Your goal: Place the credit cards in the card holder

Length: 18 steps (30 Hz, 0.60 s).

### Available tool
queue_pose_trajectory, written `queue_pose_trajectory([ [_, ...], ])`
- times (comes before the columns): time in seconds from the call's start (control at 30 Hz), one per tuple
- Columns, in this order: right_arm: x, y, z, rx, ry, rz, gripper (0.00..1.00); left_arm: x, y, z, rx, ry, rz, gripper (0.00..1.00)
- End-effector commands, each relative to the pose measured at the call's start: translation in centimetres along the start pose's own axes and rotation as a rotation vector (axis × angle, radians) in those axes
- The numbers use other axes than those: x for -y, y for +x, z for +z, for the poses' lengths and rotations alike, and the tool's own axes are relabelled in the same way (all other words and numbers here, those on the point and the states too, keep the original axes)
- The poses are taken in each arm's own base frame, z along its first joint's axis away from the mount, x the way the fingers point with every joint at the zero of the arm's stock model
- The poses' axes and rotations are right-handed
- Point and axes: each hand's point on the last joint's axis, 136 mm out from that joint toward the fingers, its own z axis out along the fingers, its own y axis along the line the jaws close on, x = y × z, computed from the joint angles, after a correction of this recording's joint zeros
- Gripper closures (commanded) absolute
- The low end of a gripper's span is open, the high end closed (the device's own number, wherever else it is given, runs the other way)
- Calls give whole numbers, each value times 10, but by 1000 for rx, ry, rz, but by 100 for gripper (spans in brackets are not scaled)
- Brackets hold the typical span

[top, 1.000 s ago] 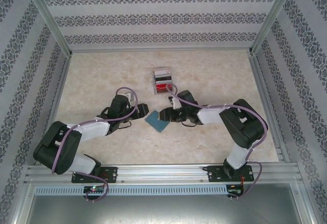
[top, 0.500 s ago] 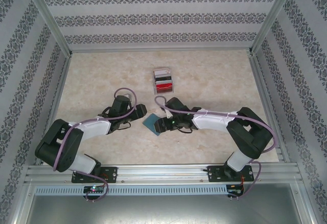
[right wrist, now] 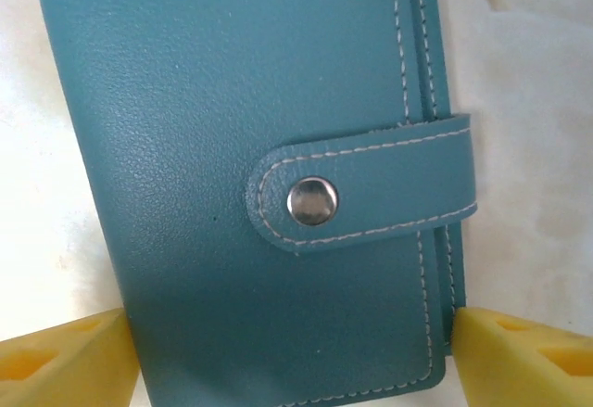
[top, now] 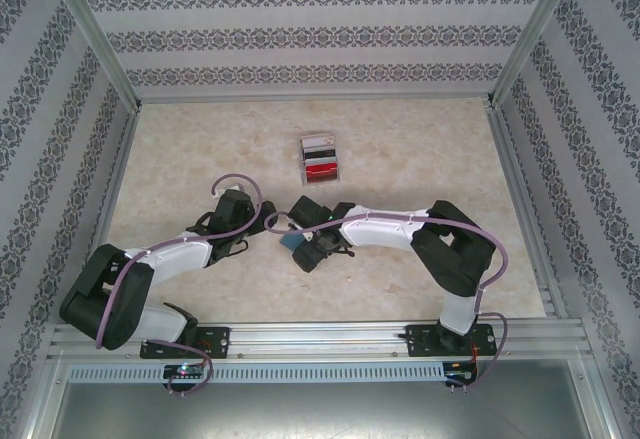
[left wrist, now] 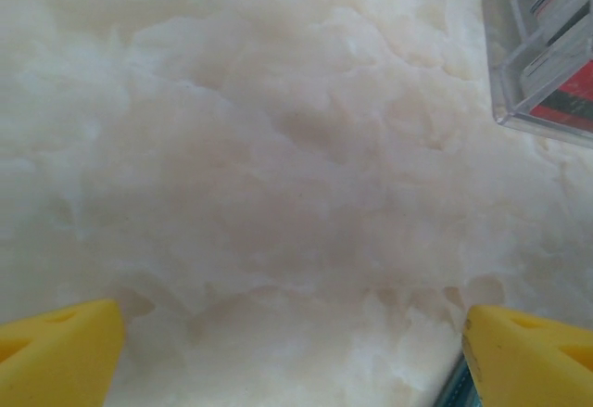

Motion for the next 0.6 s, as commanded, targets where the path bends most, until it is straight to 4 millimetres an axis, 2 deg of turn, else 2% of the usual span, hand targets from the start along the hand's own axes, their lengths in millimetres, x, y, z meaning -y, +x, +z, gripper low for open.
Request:
queue_pose_trajectory([
  [0.0, 16, 7, 0, -39, 67, 50, 18, -10, -2, -4, 19, -37, 2, 5],
  [0.03, 17, 6, -3, -34, 56, 106, 17, -11, -2, -3, 18, -42, 3, 5],
  [0.17, -5, -13, -11, 58, -168, 298, 23, 1, 0, -3, -11, 12, 15, 4],
  [0.23, -14, -22, -15, 69, -258, 404, 27, 2, -2, -3, 2, 17, 19, 4],
  [0.3, -25, -32, -19, 101, -335, 474, 27, 0, -1, -2, 3, 15, 5, 5],
  [0.43, -17, -33, -17, 123, -313, 570, 27, 16, 2, -3, -14, 103, 1, 8],
  [0.57, -18, -36, -18, 167, -339, 576, 28, 35, 9, 3, -65, 204, -2, 15],
])
